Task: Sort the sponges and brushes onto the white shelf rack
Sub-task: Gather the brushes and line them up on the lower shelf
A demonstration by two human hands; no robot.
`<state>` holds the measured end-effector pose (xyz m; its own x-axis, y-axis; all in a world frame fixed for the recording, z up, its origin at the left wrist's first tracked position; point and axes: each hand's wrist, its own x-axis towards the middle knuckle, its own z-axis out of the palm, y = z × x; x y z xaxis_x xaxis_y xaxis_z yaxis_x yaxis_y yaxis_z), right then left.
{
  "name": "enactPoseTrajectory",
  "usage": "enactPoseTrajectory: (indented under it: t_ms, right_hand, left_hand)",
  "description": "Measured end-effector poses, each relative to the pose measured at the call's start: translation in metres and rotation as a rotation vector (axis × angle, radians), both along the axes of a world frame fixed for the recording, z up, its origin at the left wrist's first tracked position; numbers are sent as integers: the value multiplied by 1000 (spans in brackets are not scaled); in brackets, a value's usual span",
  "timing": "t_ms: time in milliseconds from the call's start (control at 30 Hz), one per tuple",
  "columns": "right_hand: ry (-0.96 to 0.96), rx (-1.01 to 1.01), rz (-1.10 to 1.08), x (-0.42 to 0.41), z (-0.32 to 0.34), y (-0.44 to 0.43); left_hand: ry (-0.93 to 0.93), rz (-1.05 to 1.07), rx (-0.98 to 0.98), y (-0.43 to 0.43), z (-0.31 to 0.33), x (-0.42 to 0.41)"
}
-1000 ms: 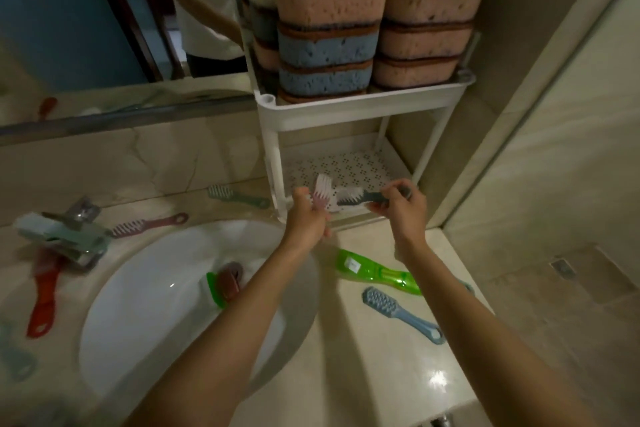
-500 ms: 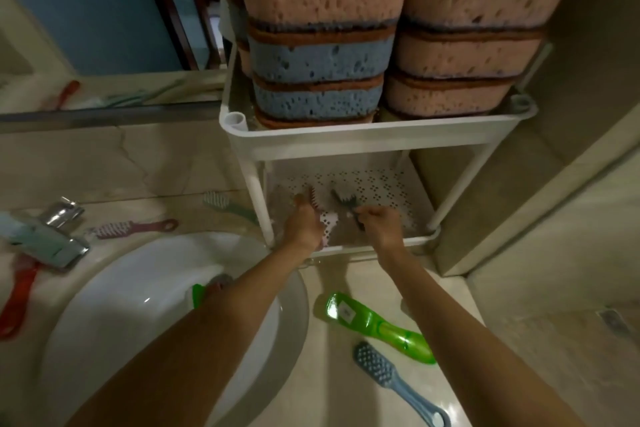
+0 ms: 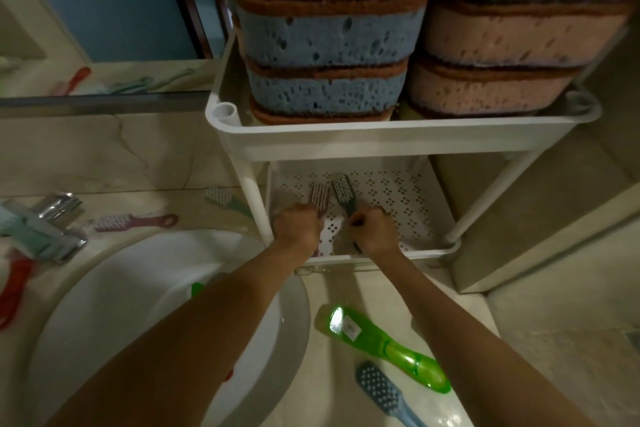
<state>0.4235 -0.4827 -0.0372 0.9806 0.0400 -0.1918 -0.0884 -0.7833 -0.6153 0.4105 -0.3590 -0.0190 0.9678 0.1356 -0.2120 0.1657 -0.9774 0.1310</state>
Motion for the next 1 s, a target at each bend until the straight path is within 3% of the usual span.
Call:
enactPoseTrajectory:
  t_ms: [233,567,800,1000]
  right_hand:
    - [-84,-132,55,3,-3,7]
    - [-193,-78,246,14,-15,22]
    - [-221,-11,340,15,-19,15]
    - [-181,47,320,17,-12,13]
  left_hand:
    - [12,56,12,3,-2,5]
    - [-70,255,-266,7,-4,20]
    - [-20,310,-130,4,-12,28]
    - [-58,339,-157,-5,-13,22]
